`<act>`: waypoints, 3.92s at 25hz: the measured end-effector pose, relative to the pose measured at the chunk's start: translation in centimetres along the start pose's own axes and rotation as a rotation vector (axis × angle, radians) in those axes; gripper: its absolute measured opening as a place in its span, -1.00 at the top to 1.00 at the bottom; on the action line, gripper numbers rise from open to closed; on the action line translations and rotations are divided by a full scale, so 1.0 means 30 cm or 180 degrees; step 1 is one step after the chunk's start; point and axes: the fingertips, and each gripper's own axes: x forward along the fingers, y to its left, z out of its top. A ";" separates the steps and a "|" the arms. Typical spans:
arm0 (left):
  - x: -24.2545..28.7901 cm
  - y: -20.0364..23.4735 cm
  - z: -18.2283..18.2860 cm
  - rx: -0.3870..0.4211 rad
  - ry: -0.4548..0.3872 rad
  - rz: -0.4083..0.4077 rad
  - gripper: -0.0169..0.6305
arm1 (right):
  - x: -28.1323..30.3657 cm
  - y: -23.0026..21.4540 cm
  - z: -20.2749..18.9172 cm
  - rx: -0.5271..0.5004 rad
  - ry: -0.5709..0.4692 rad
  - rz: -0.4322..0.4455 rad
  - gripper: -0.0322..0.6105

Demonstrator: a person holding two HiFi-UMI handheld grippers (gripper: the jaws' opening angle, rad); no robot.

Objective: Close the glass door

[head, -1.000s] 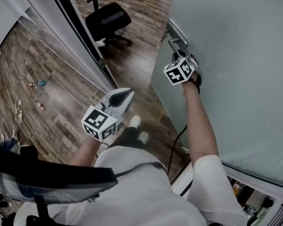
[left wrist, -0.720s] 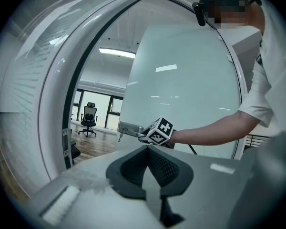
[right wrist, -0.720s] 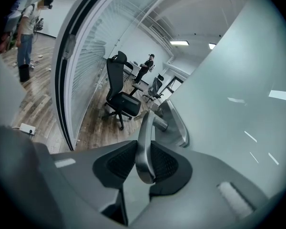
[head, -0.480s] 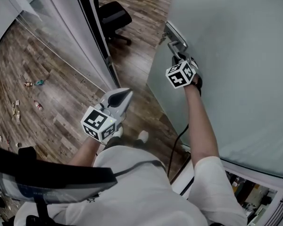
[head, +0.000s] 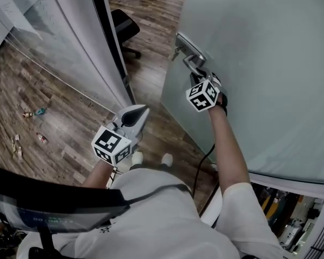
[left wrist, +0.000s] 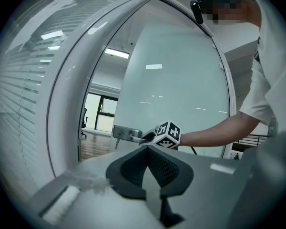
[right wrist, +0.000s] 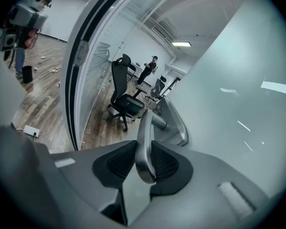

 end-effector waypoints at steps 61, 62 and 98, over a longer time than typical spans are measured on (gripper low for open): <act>-0.094 0.007 -0.051 -0.0013 0.0001 0.0042 0.95 | -0.333 0.493 0.154 -0.0647 -0.0479 -0.0224 0.56; -0.100 0.009 -0.051 -0.0011 -0.0001 0.0046 0.94 | -0.338 0.499 0.156 -0.0639 -0.0486 -0.0227 0.55; -0.169 0.044 -0.049 -0.0006 -0.0035 0.0066 0.94 | -0.407 0.713 0.163 -0.0337 -0.0451 -0.0143 0.68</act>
